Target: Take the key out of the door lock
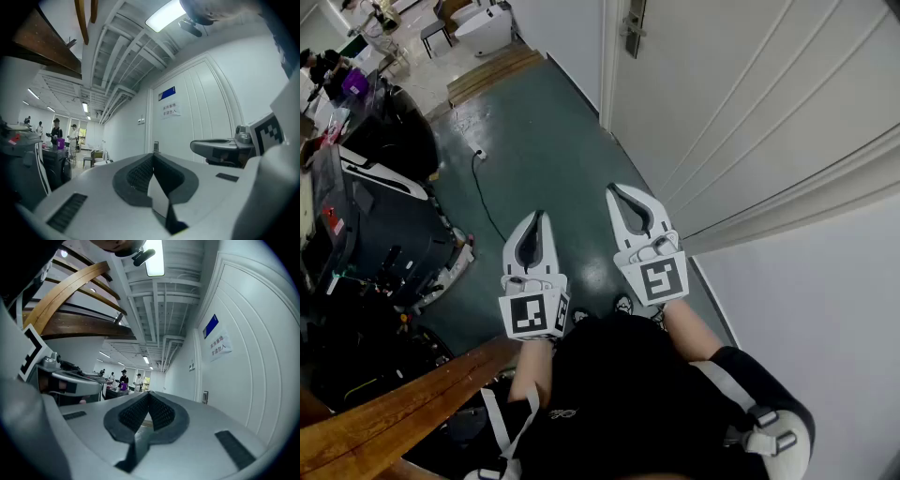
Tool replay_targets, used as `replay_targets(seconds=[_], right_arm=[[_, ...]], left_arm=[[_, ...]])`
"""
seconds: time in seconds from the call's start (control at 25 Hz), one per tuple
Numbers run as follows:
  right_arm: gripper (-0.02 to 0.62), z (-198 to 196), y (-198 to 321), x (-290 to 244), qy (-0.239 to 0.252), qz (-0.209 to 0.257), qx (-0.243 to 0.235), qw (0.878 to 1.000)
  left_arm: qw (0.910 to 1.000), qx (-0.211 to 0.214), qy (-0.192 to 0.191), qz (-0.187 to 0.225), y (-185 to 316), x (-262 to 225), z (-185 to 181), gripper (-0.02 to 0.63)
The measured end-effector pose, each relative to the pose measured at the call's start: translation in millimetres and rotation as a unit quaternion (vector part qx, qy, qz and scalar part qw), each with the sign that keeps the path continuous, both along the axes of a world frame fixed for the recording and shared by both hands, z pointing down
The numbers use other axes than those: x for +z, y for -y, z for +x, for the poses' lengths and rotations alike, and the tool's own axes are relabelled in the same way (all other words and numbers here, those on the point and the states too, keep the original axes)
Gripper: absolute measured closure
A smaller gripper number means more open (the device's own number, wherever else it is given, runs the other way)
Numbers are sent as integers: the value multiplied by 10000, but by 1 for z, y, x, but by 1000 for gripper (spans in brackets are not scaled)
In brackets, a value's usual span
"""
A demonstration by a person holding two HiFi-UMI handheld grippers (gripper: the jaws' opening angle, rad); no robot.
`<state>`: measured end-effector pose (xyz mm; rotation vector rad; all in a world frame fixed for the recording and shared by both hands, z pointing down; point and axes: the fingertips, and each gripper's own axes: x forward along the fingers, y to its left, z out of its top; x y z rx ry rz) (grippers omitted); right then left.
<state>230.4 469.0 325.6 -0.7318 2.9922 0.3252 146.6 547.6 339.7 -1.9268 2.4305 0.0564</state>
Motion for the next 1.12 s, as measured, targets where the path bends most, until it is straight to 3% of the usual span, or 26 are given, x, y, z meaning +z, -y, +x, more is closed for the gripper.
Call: replay_targets(seconds=[0.36, 0.52, 0.92, 1.0, 1.12], right_arm=[[586, 12, 1, 7, 231, -210, -228, 9993], [586, 27, 8, 15, 459, -749, -397, 9953], [583, 60, 28, 39, 291, -894, -438, 9946], [552, 64, 24, 40, 287, -977, -522, 9934], [449, 68, 24, 40, 338, -1124, -573, 9914]], left_arm=[[9999, 19, -114, -51, 9, 13, 18, 583], [9997, -31, -208, -116, 13, 20, 28, 583], [9991, -69, -346, -218, 27, 45, 59, 583], [9990, -61, -369, -244, 26, 47, 63, 583], [9989, -44, -384, -263, 27, 46, 67, 583]])
